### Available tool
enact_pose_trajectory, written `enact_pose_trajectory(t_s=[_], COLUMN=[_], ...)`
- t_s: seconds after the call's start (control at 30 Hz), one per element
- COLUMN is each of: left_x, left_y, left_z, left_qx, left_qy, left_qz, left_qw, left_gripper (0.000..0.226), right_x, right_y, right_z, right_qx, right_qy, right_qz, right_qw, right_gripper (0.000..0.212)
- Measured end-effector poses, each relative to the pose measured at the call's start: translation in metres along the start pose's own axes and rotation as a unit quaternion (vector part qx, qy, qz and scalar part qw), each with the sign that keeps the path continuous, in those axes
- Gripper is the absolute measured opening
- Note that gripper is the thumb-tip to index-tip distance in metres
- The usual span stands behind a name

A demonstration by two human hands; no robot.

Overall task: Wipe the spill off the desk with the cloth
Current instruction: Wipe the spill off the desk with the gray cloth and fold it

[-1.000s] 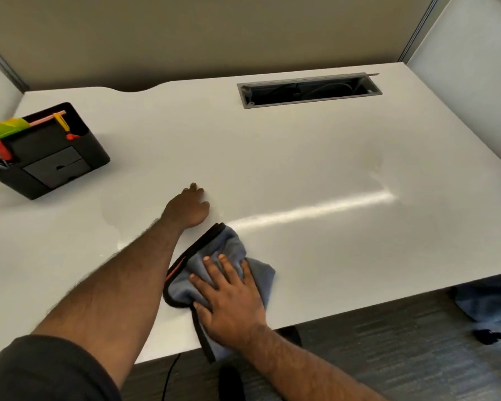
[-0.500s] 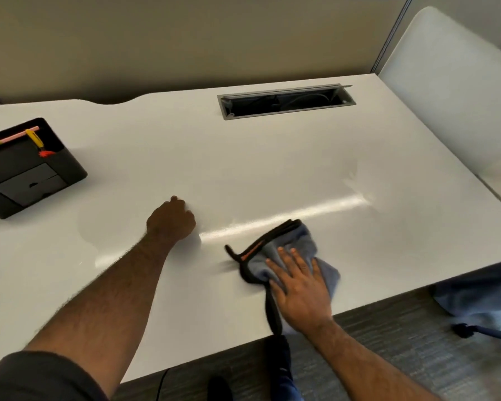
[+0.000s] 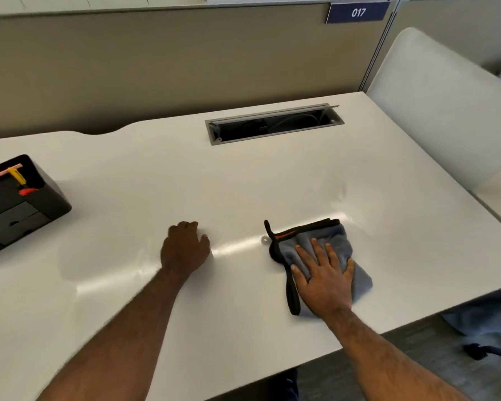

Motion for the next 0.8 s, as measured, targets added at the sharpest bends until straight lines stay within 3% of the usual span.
enact_pose_trajectory(t_s=[0.13,0.33,0.43,0.6,0.8], left_x=[0.002,-0.009,-0.014,-0.022,-0.028], left_y=[0.015,0.053,0.058,0.062,0.061], left_z=[0.060,0.150,0.170,0.187,0.199], left_qx=[0.062,0.136,0.147,0.168,0.165], left_qy=[0.075,0.019,-0.025,-0.050,-0.049], left_qz=[0.027,-0.147,-0.138,-0.132,-0.102], left_qw=[0.995,0.980,0.979,0.976,0.980], left_gripper=[0.043,0.060,0.044,0.035,0.024], right_x=[-0.024,-0.047,-0.063,-0.074,-0.088], right_y=[-0.010,-0.023,-0.037,-0.055,-0.058], right_z=[0.006,0.010,0.027,0.053,0.056], right_qx=[-0.011,-0.041,-0.140,-0.260,-0.308], right_qy=[0.007,-0.028,-0.011,0.076,0.060], right_qz=[-0.006,-0.029,-0.023,0.044,0.054], right_qw=[1.000,0.998,0.990,0.962,0.948], right_gripper=[0.066,0.072,0.064,0.036,0.037])
Point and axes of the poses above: each hand's wrist, its own x-axis away from the middle knuckle, its own y-axis out of the palm, z = x × y, the point moved 4 cm from there along -x, towards the middle knuckle, and after that the axes turned 14 degrees about -z, right-handed, at the moved point
